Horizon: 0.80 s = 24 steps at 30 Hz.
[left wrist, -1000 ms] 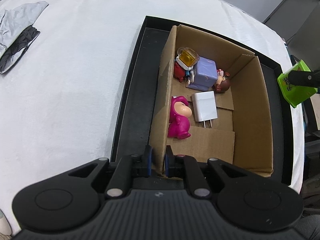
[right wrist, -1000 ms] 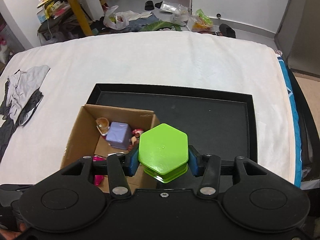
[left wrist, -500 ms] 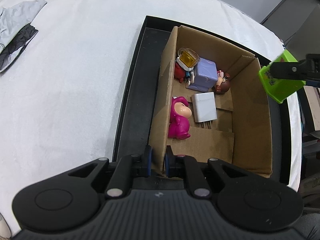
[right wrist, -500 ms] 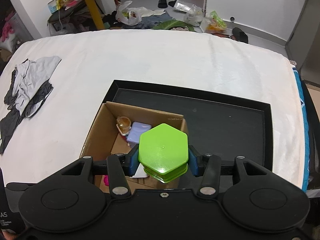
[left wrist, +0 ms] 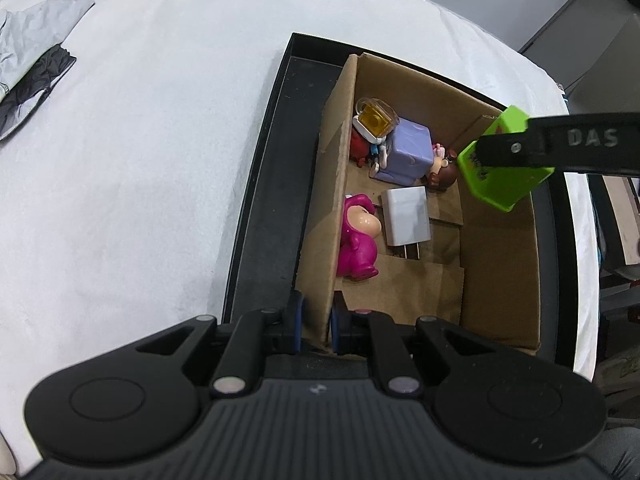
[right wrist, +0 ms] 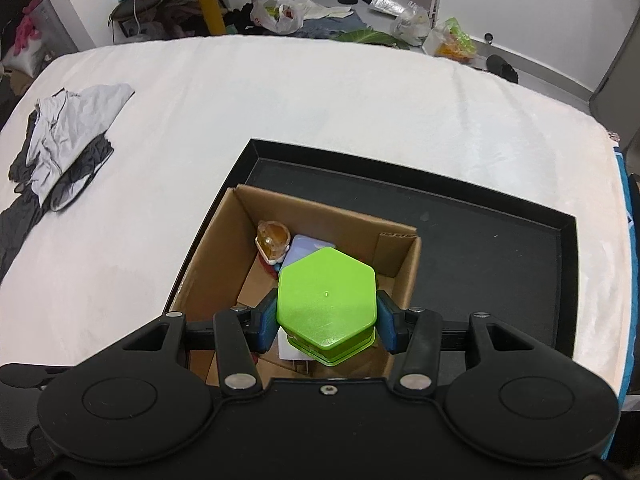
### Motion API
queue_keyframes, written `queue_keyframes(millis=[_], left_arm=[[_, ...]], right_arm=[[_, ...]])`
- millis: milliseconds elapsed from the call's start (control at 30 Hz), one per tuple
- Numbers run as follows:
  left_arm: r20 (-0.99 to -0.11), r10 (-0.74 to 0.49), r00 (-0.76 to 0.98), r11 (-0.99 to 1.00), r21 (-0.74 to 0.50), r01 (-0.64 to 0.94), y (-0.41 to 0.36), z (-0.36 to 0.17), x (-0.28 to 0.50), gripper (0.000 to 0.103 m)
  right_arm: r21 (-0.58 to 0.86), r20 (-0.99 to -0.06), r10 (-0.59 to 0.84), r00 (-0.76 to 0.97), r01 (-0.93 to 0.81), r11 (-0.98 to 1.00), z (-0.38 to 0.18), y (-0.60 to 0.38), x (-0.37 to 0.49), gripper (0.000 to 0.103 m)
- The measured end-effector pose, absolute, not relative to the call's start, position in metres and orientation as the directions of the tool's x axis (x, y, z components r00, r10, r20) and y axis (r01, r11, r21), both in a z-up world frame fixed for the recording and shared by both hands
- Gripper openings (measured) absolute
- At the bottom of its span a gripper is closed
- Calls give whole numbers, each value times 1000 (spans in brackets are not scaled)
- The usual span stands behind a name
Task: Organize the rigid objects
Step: 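Lift the green block with the right gripper and carry it over the box, then lower the green block into the box and open the right gripper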
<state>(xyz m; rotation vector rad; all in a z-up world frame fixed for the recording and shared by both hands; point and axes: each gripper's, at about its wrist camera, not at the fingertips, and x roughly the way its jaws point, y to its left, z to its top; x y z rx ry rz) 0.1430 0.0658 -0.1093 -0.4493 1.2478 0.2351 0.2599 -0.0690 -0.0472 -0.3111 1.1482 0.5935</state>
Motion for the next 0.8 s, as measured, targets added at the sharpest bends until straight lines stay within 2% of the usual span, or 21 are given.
queue_keyframes(millis=[333,800], left_arm=[[-950,-63,305,890,-192,-414,64,-109,144,13],[-950,-64,306,891,-192,-410,63,-107,143,13]], right_arm=[[1,-925,236,299,-618,786,-58,-65,256,49],[45,-914,278,297,-605,795,-44,-78,252,50]])
